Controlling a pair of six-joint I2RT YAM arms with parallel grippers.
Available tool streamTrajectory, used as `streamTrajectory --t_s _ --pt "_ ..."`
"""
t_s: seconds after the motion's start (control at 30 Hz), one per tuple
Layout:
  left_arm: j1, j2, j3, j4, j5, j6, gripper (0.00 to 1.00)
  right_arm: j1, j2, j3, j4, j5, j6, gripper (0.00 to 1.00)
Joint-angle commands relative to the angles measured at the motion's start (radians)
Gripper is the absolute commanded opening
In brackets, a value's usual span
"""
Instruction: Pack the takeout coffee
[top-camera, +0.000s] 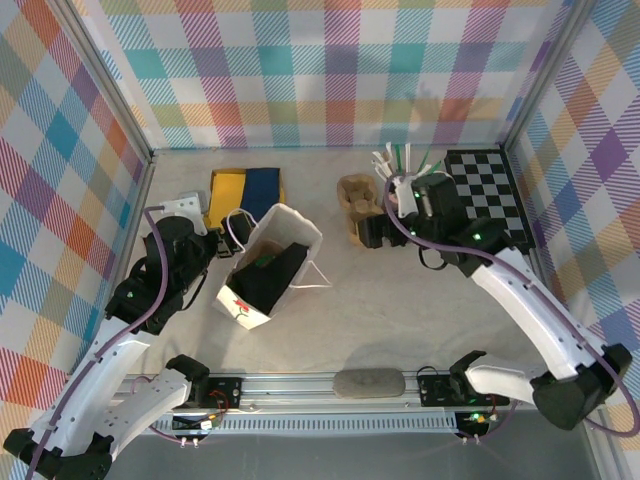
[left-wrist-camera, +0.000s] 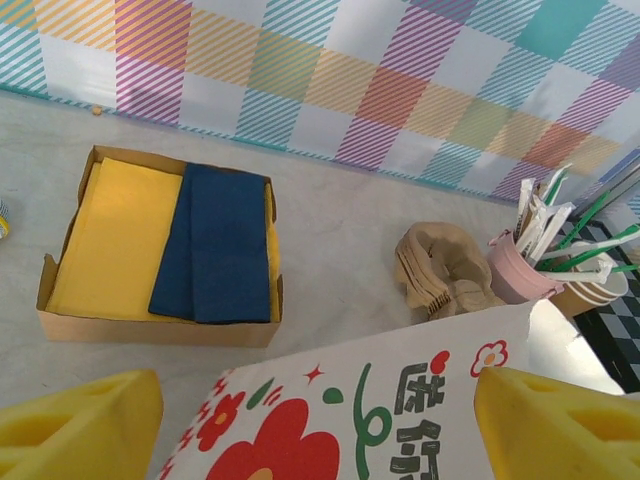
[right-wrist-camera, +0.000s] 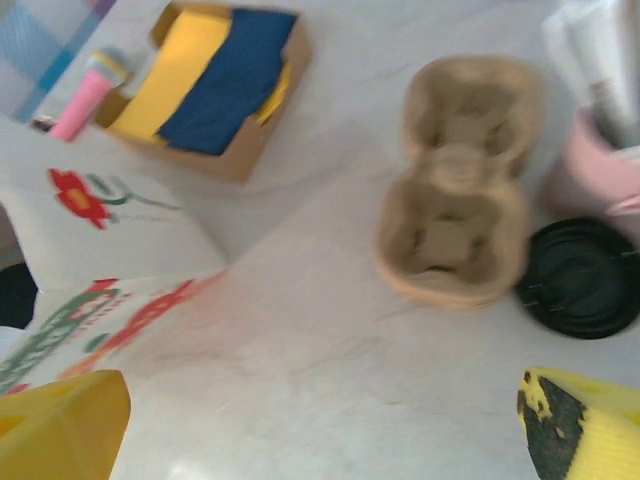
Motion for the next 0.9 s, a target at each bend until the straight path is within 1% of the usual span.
streamTrajectory --t_s 0.0,0.1,0.17,0.3,0.43,0.5,0.57,0.6,0.63,0.73,0.87 --pt "0.012 -0.006 0.032 0.040 0.013 -0.015 0.81 -0.001 0.015 0.039 0.012 -0.260 0.149 0.99" --pt "0.012 -0.007 0.033 0.040 0.017 -0.020 0.81 0.014 0.036 0.018 0.054 -0.389 0.230 0.99" --pt "0.012 -0.006 0.032 0.040 0.020 -0.020 0.81 0.038 0.039 0.013 0.066 -0.413 0.256 0.99" --pt "0.011 -0.007 0.035 0.040 0.019 -0.021 0.81 0.099 0.044 0.001 0.100 -0.417 0.282 0.99" --pt "0.012 -0.003 0.034 0.049 0.022 -0.023 0.81 0.141 0.102 0.004 0.106 -0.401 0.287 0.99" --pt "0.012 -0.002 0.035 0.049 0.026 -0.025 0.81 0.154 0.132 0.009 0.097 -0.373 0.288 1.00" --pt "0.012 -0.001 0.035 0.049 0.028 -0.026 0.81 0.158 0.150 0.004 0.106 -0.361 0.296 0.95" --pt "0.012 -0.002 0.036 0.049 0.028 -0.026 0.81 0.159 0.158 0.002 0.112 -0.356 0.301 0.89" --pt "0.012 -0.003 0.035 0.049 0.028 -0.027 0.81 0.159 0.165 0.000 0.126 -0.361 0.304 0.79" --pt "0.012 -0.006 0.035 0.049 0.028 -0.029 0.81 0.162 0.175 0.000 0.153 -0.365 0.316 0.42" --pt "0.012 -0.003 0.034 0.046 0.030 -0.026 0.81 0.164 0.165 0.024 0.151 -0.359 0.307 0.02"
